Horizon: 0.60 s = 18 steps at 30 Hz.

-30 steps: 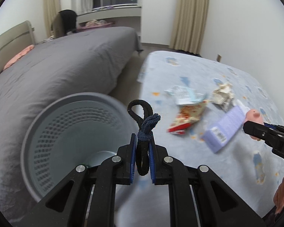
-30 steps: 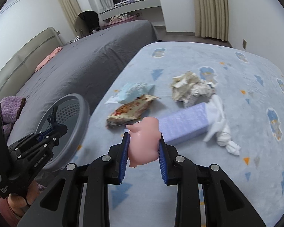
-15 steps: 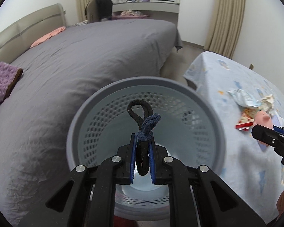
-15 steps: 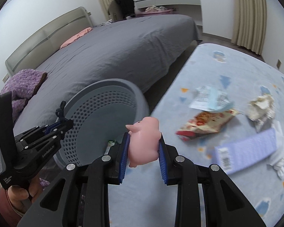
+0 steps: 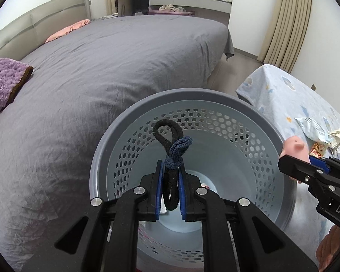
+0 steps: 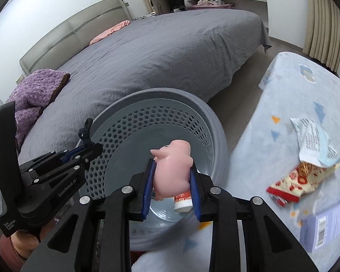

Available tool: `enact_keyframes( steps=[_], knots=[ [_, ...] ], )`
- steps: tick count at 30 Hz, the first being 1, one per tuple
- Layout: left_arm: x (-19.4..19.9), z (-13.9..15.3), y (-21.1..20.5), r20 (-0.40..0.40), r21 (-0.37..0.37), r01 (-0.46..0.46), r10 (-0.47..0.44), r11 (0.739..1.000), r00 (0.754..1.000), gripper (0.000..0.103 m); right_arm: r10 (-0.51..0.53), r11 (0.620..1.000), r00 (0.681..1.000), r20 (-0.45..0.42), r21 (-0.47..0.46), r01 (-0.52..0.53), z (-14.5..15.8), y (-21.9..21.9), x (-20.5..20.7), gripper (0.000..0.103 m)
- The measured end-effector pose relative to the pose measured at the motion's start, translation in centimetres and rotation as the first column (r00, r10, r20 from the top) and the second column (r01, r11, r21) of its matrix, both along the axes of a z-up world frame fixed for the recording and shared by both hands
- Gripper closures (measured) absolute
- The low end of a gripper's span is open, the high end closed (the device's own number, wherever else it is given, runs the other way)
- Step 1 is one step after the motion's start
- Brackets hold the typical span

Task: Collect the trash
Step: 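Carry pig and cable over the wastebasket and open both tools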

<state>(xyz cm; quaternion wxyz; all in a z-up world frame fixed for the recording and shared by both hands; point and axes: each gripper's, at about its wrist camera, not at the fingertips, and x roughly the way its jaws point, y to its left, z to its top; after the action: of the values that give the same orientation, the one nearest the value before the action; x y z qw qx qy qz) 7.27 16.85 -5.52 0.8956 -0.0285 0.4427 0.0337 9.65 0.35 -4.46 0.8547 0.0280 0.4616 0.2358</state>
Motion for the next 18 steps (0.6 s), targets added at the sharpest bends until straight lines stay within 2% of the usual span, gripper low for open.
enact_keyframes(
  steps=[7,12,15,18],
  knots=[
    [0.64,-0.54,0.27,-0.017,-0.009,-0.015,0.014,1.0,1.0,0.088,0.007,1.0,1.0,-0.002,0.007,-0.007,-0.23,0.44,0.96,0.072],
    [0.74,-0.75,0.21,-0.03,-0.006,-0.01,0.009,1.0,1.0,0.088,0.002,1.0,1.0,0.022,0.013,-0.002,0.28,0.29,0.76,0.056],
    [0.78,-0.87,0.25,-0.036,-0.008,-0.012,0.012,1.0,0.999,0.087,-0.004,1.0,0.999,0.033,0.013,0.003,0.65,0.25,0.66,0.053],
    [0.68,-0.84,0.37,-0.034,-0.002,-0.018,0.018,1.0,0.999,0.082,-0.007,1.0,0.999,0.032,0.013,0.007,0.73,0.2,0.62,0.052]
  ],
)
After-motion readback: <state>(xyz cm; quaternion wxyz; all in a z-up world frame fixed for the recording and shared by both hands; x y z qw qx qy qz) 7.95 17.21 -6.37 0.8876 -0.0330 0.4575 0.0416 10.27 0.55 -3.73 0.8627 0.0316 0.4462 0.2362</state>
